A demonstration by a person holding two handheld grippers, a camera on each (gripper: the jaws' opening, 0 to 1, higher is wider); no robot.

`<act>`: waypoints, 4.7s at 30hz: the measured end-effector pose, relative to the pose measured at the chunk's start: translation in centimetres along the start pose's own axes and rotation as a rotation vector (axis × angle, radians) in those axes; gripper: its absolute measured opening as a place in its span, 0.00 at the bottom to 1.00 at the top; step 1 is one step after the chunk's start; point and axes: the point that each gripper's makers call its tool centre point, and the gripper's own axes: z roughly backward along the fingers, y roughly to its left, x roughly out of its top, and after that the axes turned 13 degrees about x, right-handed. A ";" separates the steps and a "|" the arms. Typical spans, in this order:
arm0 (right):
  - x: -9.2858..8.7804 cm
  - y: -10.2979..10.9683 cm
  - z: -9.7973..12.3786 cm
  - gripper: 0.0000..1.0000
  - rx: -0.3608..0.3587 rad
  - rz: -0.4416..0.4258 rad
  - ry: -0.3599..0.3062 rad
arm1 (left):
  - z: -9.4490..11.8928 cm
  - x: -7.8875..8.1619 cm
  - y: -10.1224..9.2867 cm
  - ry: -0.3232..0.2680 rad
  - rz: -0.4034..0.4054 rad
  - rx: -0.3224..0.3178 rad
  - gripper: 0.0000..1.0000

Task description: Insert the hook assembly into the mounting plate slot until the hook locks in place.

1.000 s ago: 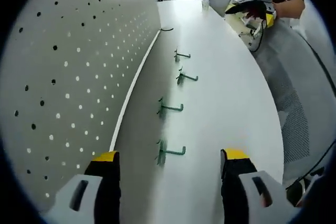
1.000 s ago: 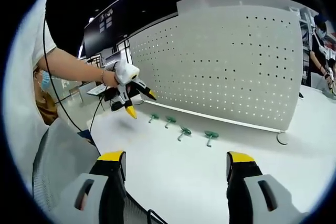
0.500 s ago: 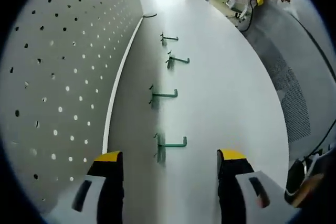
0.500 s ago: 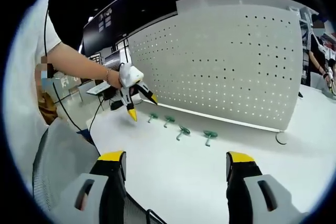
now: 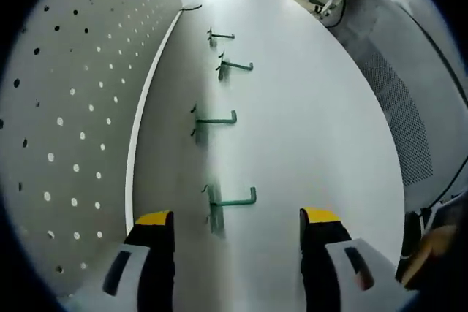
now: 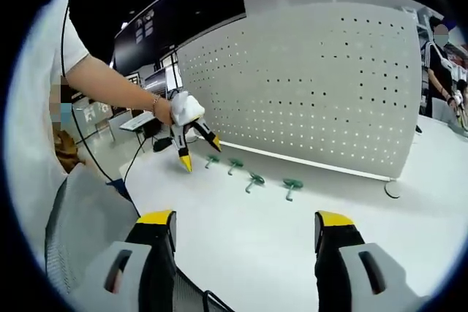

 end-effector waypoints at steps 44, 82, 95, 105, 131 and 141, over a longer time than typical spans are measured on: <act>0.6 -0.3 0.2 0.74 -0.010 -0.028 -0.025 | -0.4 -0.1 1.9 0.001 0.118 0.038 0.23; 1.1 -0.3 0.2 0.74 -0.011 -0.016 -0.039 | -0.7 -0.6 2.2 0.051 0.124 0.087 0.04; 1.5 -0.5 0.5 0.74 -0.018 -0.014 -0.054 | 1.1 1.6 4.6 -0.117 0.259 0.211 0.03; 2.1 -0.3 0.4 0.74 -0.016 -0.013 -0.073 | 2.7 3.6 5.1 -0.243 0.349 0.234 0.02; 3.3 -0.1 0.5 0.73 -0.008 -0.005 -0.129 | 6.4 8.2 4.2 -0.433 0.468 0.332 0.02; 4.3 0.2 0.4 0.73 0.003 0.006 -0.153 | 8.6 9.9 4.1 -0.521 0.528 0.384 0.02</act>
